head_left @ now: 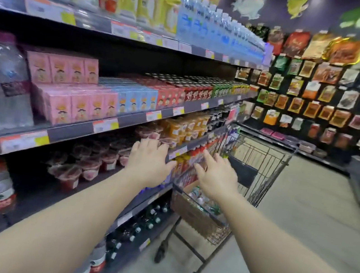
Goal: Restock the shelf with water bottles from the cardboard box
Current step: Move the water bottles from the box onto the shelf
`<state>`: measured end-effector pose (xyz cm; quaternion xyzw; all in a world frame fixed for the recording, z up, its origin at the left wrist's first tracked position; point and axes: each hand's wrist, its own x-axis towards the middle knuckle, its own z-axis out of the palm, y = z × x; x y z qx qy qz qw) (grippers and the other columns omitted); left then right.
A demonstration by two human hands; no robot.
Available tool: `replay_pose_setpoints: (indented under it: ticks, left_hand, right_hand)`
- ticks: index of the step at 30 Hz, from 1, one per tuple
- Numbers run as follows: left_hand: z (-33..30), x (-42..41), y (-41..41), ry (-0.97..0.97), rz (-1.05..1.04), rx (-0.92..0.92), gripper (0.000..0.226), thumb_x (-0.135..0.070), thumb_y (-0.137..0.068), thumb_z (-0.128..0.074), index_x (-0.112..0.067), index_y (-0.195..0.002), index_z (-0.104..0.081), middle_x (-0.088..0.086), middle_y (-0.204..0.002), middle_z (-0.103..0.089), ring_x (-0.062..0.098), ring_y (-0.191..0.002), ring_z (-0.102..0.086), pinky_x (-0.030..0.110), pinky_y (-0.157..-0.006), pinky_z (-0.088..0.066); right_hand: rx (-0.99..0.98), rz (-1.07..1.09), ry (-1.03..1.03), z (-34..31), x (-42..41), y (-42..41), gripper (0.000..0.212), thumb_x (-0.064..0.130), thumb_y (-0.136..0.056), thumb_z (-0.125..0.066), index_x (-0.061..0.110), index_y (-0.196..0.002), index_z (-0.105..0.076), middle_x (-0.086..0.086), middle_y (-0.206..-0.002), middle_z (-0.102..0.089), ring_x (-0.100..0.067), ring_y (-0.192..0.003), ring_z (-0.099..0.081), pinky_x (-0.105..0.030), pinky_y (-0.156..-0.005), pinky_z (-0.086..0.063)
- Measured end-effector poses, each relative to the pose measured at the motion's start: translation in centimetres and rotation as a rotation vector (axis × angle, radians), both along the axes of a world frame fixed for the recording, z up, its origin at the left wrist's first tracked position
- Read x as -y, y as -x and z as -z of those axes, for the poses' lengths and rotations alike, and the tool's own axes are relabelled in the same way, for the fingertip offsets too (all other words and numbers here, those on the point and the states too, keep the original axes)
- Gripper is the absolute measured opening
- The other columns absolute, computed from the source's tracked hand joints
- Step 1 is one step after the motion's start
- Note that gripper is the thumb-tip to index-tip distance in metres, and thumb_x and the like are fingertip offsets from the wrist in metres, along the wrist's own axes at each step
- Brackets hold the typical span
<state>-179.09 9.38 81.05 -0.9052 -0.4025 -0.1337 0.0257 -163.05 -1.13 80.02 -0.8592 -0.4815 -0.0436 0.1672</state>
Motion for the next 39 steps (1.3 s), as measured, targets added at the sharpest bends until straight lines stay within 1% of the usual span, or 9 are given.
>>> replay_pose_setpoints:
  ticks: [4, 7, 14, 19, 23, 29, 34, 36, 39]
  left_hand:
    - [-0.1, -5.8, -9.6, 0.013, 0.088, 0.004, 0.06, -0.06, -0.096, -0.036, -0.02, -0.139, -0.048, 0.009, -0.14, -0.049, 0.031, -0.131, -0.042, 0.047, -0.108, -0.034]
    - [-0.2, -9.1, -15.8, 0.011, 0.154, -0.009, 0.058, -0.061, -0.094, -0.04, -0.019, -0.132, -0.053, 0.01, -0.132, -0.054, 0.032, -0.124, -0.047, 0.047, -0.101, -0.04]
    - [3.6, -16.4, -26.2, 0.038, 0.177, -0.055, 0.062, -0.063, -0.093, -0.042, -0.017, -0.134, -0.052, 0.01, -0.131, -0.055, 0.032, -0.123, -0.049, 0.045, -0.102, -0.042]
    - [10.8, -21.5, -33.2, 0.162, 0.099, -0.127, 0.071, -0.065, -0.093, -0.04, -0.017, -0.145, -0.042, 0.012, -0.147, -0.044, 0.034, -0.136, -0.039, 0.049, -0.11, -0.036]
    - [16.8, -25.5, -40.4, 0.273, -0.026, -0.115, 0.069, -0.063, -0.093, -0.044, -0.017, -0.144, -0.043, 0.01, -0.144, -0.046, 0.032, -0.134, -0.04, 0.045, -0.11, -0.035]
    - [24.6, -28.1, -49.4, 0.516, -0.195, -0.174, 0.072, -0.059, -0.092, -0.049, -0.016, -0.148, -0.037, 0.013, -0.147, -0.044, 0.034, -0.134, -0.04, 0.043, -0.11, -0.035]
    - [30.9, -29.3, -52.3, 0.628, -0.293, -0.227, 0.069, -0.058, -0.095, -0.047, -0.018, -0.15, -0.035, 0.012, -0.153, -0.036, 0.032, -0.141, -0.032, 0.041, -0.114, -0.027]
    - [33.4, -29.8, -52.7, 0.668, -0.307, -0.25, 0.069, -0.057, -0.095, -0.046, -0.018, -0.15, -0.033, 0.011, -0.155, -0.035, 0.031, -0.143, -0.03, 0.042, -0.115, -0.025]
    - [37.0, -30.4, -53.0, 0.705, -0.331, -0.252, 0.07, -0.059, -0.094, -0.046, -0.018, -0.15, -0.034, 0.01, -0.153, -0.038, 0.031, -0.14, -0.032, 0.042, -0.116, -0.027]
  right_hand:
    - [-0.026, 0.115, 0.022, 0.1, -4.2, -9.2, 0.061, 0.057, -0.098, -0.034, 0.034, -0.153, -0.019, -0.005, -0.159, -0.023, -0.027, -0.147, -0.016, -0.048, -0.118, -0.021]
    - [-0.037, 0.21, 0.03, 0.8, -6.0, -15.5, 0.063, 0.057, -0.096, -0.038, 0.033, -0.152, -0.02, -0.007, -0.157, -0.028, -0.029, -0.145, -0.022, -0.049, -0.116, -0.025]
    - [-0.074, 0.278, 0.059, 4.8, -11.1, -28.1, 0.065, 0.054, -0.095, -0.045, 0.029, -0.151, -0.023, -0.008, -0.154, -0.034, -0.03, -0.141, -0.03, -0.047, -0.113, -0.031]
    - [-0.195, 0.194, 0.162, 11.7, -17.4, -37.1, 0.066, 0.049, -0.096, -0.048, 0.028, -0.152, -0.022, -0.01, -0.155, -0.032, -0.032, -0.139, -0.034, -0.047, -0.111, -0.035]
    - [-0.25, 0.101, 0.278, 17.6, -23.0, -46.3, 0.066, 0.048, -0.096, -0.048, 0.028, -0.152, -0.021, -0.011, -0.151, -0.037, -0.033, -0.129, -0.046, -0.047, -0.103, -0.044]
    - [-0.309, 0.014, 0.48, 26.1, -28.6, -57.8, 0.07, 0.044, -0.093, -0.055, 0.023, -0.152, -0.023, -0.01, -0.148, -0.042, -0.03, -0.127, -0.049, -0.044, -0.105, -0.043]
    - [-0.382, -0.029, 0.63, 34.8, -32.5, -61.3, 0.064, 0.039, -0.093, -0.058, 0.022, -0.147, -0.029, -0.013, -0.131, -0.052, -0.032, -0.115, -0.055, -0.044, -0.095, -0.049]
    - [-0.391, -0.052, 0.68, 37.9, -33.7, -61.6, 0.062, 0.037, -0.092, -0.059, 0.018, -0.145, -0.032, -0.015, -0.135, -0.049, -0.033, -0.12, -0.053, -0.045, -0.099, -0.047]
    - [-0.398, -0.022, 0.773, 42.2, -35.3, -61.9, 0.077, 0.041, -0.091, -0.06, 0.015, -0.151, -0.019, -0.016, -0.14, -0.046, -0.033, -0.125, -0.05, -0.044, -0.098, -0.046]
